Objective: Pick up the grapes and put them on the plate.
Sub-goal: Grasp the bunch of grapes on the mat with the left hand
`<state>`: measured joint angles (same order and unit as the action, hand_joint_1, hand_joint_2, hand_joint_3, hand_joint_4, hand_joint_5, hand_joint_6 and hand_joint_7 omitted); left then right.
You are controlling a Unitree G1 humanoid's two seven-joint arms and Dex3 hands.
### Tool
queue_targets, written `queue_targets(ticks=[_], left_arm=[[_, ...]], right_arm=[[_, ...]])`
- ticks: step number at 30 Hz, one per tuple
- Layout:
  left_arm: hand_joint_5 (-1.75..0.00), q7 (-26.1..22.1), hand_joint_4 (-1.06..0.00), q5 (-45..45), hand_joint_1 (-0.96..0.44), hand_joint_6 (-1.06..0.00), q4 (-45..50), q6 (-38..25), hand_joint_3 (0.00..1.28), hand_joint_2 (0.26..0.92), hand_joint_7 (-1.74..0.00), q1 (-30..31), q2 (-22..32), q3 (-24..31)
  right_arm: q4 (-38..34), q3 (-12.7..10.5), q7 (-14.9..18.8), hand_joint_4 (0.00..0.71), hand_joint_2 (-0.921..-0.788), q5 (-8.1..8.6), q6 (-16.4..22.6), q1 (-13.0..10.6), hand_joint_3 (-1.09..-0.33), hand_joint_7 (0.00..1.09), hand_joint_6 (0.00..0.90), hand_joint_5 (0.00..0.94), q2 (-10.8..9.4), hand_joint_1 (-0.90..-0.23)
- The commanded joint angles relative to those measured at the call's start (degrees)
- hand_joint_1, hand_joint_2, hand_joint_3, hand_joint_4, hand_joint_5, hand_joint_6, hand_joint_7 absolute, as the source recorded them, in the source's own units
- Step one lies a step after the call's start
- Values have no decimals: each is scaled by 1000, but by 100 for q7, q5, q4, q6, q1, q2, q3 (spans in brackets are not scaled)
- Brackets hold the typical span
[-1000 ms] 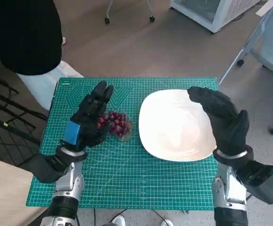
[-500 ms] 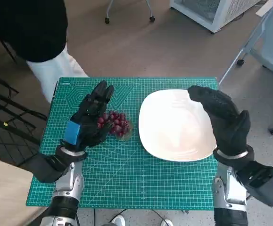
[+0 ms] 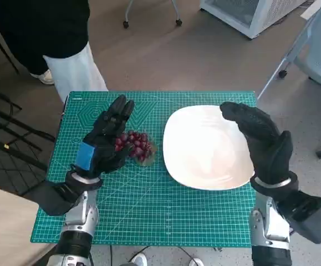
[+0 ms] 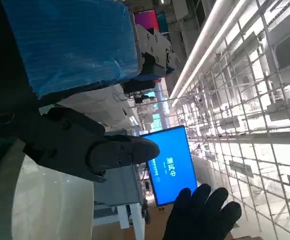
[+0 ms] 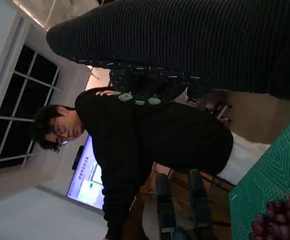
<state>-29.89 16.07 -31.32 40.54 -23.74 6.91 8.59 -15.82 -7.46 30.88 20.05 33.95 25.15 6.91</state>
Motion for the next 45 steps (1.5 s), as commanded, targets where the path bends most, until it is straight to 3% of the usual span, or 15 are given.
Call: queue_targets(ticks=[1, 9, 16, 21, 32, 45], left_arm=[[0, 257, -199, -721, -409, -272, 308, -87, 264, 921, -1, 20, 461, -105], [1, 899, -18, -2923, -555, -32, 1595, -1185, 46, 892, 1, 249, 1573, -396], [1, 1019, -1, -4632, -530, -25, 2962, -2842, 4, 765, -9, 468, 1950, -703], [1, 730, 1, -4959, -445, -73, 3363, -3724, 10, 694, -21, 457, 1967, -930], [1, 528, 1, -5375, -369, -120, 3338, -4856, 6, 683, -23, 171, 1961, -1538], [1, 406, 1, -5513, -321, -145, 2736, -5413, 3, 687, -16, -353, 1933, -2157]], right_arm=[[-73, -18, -13, 262, -921, 1, -18, -133, -608, 517, -1, 2, 13, -507], [-33, -17, -29, 263, -921, 9, -56, -149, -607, 518, -1, 2, 6, -507], [-22, -24, -41, 262, -921, 14, -80, -159, -609, 518, -1, 2, 1, -504], [-72, -41, -29, 261, -921, 25, -70, -145, -612, 516, -1, 1, 7, -500], [-30, -17, -69, 261, -921, -2, -102, -159, -612, 516, -1, 1, -19, -499], [56, 7, -85, 260, -921, -1, -141, -213, -615, 514, -1, 0, -26, -499]])
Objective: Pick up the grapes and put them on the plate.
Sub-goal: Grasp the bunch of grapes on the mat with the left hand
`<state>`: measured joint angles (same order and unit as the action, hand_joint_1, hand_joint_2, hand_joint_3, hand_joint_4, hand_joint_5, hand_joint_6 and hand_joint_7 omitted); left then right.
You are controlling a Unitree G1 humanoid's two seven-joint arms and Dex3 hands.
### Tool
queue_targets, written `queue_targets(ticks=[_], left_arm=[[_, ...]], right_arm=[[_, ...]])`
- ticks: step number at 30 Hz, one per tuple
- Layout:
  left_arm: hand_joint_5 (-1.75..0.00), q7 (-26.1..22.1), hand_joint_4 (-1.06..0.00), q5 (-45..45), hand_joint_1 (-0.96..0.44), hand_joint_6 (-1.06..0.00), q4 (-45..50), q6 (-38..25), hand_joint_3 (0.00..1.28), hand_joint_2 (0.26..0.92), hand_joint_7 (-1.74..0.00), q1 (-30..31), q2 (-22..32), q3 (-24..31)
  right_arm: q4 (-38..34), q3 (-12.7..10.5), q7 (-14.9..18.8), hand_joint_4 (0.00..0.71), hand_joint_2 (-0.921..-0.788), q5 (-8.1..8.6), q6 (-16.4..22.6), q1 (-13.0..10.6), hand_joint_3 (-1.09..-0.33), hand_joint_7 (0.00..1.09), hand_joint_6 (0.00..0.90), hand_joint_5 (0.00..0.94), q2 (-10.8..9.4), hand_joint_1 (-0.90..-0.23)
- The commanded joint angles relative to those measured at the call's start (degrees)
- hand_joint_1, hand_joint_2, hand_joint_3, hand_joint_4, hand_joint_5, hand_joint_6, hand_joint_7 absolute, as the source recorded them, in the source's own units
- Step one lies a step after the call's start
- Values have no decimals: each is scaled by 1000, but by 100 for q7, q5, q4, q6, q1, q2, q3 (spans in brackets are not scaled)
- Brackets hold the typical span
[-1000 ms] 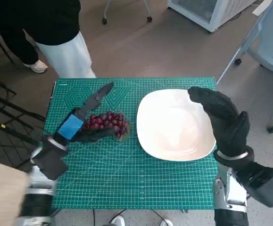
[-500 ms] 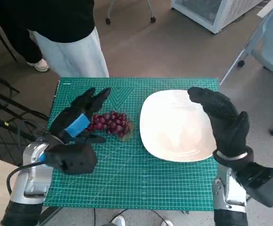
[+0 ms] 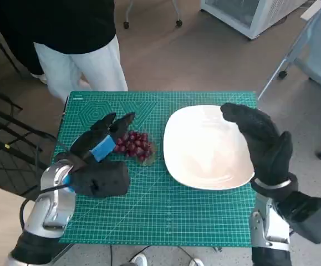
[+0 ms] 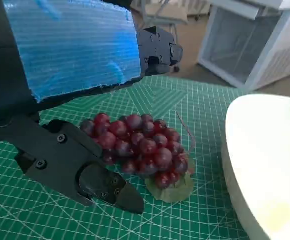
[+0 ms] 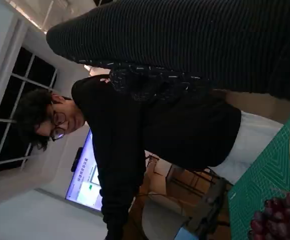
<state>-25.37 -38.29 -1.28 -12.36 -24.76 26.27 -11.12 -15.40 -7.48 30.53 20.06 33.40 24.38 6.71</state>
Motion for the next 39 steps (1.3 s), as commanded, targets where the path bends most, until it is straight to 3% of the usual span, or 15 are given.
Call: queue_targets(ticks=[1, 19, 39], left_arm=[[1, -50, 1, -75, -318, -147, -341, -145, 3, 686, -16, -304, -9, -230], [1, 164, 1, -108, -310, -145, -2515, -419, 5, 693, -4, -1569, -410, -1035], [1, 305, 1, 92, -278, -151, -5103, 36, 8, 715, -2, -2456, -852, -1538]], right_arm=[[19, 9, -49, 260, -921, 0, -89, -140, -616, 514, -1, 0, -7, -499], [45, 9, -54, 260, -921, 6, -109, -197, -616, 513, -1, 0, -23, -500], [154, 2, -142, 264, -921, -13, -145, -281, -615, 515, -1, 2, -8, -492]])
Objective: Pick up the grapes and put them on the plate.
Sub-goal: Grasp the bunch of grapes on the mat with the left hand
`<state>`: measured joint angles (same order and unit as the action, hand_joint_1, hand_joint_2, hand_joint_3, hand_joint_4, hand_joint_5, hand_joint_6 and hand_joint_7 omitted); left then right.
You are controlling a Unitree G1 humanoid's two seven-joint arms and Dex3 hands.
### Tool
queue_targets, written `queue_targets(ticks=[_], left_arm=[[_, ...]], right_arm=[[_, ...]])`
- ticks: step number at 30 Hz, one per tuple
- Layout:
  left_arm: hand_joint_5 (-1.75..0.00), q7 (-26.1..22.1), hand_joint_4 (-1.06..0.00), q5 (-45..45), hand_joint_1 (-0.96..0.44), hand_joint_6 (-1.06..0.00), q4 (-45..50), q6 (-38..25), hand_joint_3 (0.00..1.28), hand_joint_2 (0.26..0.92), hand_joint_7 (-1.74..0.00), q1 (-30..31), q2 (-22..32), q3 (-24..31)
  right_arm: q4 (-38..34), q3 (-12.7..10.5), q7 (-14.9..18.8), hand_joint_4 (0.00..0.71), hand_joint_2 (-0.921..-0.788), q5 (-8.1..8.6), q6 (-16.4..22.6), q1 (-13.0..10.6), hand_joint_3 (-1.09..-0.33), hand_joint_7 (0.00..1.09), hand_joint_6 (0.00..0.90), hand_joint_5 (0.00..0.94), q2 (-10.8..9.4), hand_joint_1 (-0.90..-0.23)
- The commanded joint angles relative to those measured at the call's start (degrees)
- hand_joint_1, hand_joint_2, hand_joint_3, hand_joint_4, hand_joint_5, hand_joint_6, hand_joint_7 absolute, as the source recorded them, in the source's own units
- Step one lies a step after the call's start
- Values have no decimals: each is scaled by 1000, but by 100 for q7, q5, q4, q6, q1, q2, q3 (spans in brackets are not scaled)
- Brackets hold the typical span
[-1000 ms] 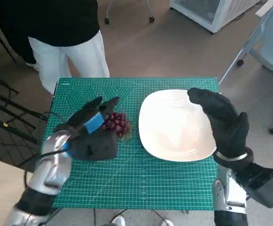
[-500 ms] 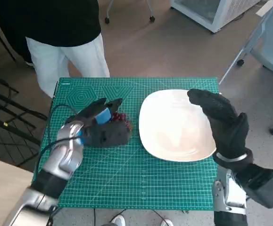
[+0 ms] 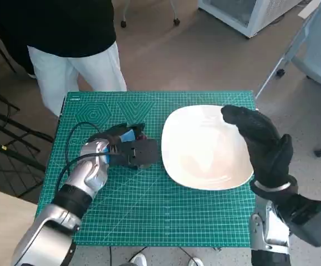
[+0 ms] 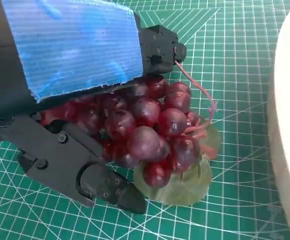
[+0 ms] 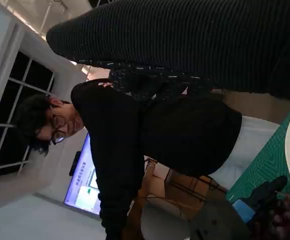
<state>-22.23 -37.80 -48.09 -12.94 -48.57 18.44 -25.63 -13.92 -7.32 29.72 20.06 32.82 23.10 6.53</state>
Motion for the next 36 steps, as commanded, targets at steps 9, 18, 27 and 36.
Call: queue_targets(ticks=[9, 18, 27, 36], left_arm=[[1, 111, 1, 86, -247, -153, -991, 309, 6, 717, -2, -238, -137, -132], [1, 196, 1, 120, -244, -158, -1297, 362, 3, 716, -4, -357, -170, -129], [1, 321, 1, 171, -242, -181, -1395, 354, 3, 718, -12, -398, -201, -81], [-771, 1157, -438, 98, 21, -415, -1622, 597, 24, 774, -33, -393, -279, -177]], right_arm=[[-31, -14, -88, 265, -921, -23, -85, -125, -617, 518, -1, 2, 10, -494], [-63, -4, -112, 267, -921, -42, -80, -96, -619, 519, -1, 3, -2, -495], [-66, 4, -119, 268, -921, -30, -100, -79, -620, 521, -1, 3, 2, -495], [-101, -2, -98, 270, -921, -15, -98, -52, -619, 527, -1, 4, 12, -496]])
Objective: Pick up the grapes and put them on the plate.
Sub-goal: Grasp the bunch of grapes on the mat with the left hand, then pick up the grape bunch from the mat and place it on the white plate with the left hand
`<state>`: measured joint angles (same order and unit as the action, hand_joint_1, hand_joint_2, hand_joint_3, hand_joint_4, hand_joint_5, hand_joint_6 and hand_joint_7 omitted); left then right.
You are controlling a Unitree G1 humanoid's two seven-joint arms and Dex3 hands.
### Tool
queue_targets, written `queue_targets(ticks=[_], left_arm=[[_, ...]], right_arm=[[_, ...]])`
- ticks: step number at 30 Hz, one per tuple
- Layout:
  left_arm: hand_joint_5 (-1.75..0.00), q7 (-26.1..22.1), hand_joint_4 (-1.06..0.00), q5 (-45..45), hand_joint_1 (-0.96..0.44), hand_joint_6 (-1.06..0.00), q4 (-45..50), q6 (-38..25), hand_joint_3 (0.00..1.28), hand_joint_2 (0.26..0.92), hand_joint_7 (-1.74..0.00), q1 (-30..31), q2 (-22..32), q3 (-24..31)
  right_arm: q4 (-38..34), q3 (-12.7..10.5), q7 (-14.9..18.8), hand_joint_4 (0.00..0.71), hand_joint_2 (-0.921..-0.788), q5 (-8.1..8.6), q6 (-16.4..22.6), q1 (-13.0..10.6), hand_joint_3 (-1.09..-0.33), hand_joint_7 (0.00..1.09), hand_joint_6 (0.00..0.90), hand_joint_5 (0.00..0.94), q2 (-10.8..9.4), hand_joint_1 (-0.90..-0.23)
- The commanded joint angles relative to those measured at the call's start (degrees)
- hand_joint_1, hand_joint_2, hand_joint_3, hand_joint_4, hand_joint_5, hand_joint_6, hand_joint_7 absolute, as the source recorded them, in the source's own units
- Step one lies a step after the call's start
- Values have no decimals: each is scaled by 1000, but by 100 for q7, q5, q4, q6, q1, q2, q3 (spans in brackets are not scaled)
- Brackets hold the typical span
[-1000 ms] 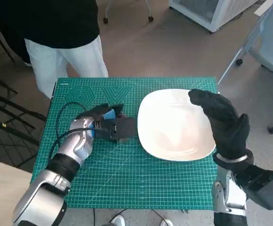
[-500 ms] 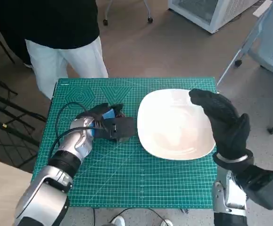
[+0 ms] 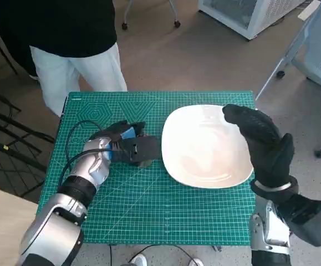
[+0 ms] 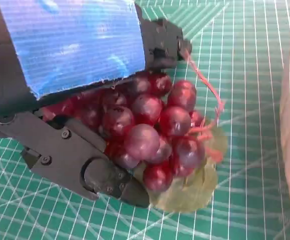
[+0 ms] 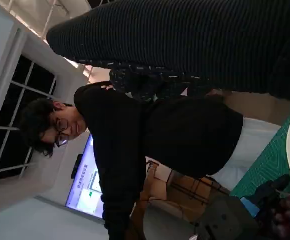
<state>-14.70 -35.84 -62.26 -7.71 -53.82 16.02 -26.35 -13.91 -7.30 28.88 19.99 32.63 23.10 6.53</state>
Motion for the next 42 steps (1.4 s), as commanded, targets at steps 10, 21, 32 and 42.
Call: queue_targets(ticks=[10, 21, 32, 42], left_arm=[[-1650, 1005, -510, -301, 150, -630, -132, 154, 74, 845, -135, 215, -6, -347], [-1556, 1161, -452, -318, 7, -597, 62, 297, 197, 919, -1041, 283, 128, -417], [-1555, 1273, -455, -337, 3, -572, -43, 380, 208, 921, -1084, 246, 126, -454], [-1541, 1265, -467, -339, 2, -563, -191, 390, 206, 921, -1096, 155, 96, -485]], right_arm=[[-139, -12, 7, 271, -921, 5, -79, -19, -617, 528, -1, 4, 27, -501], [-184, -5, 14, 270, -921, -8, -75, 73, -618, 527, -1, 3, 46, -503], [-241, -1, 38, 269, -921, 11, -71, 137, -621, 525, -1, 2, 43, -502], [-239, -8, 54, 275, -921, 14, -69, 166, -622, 525, -1, 5, 63, -500]])
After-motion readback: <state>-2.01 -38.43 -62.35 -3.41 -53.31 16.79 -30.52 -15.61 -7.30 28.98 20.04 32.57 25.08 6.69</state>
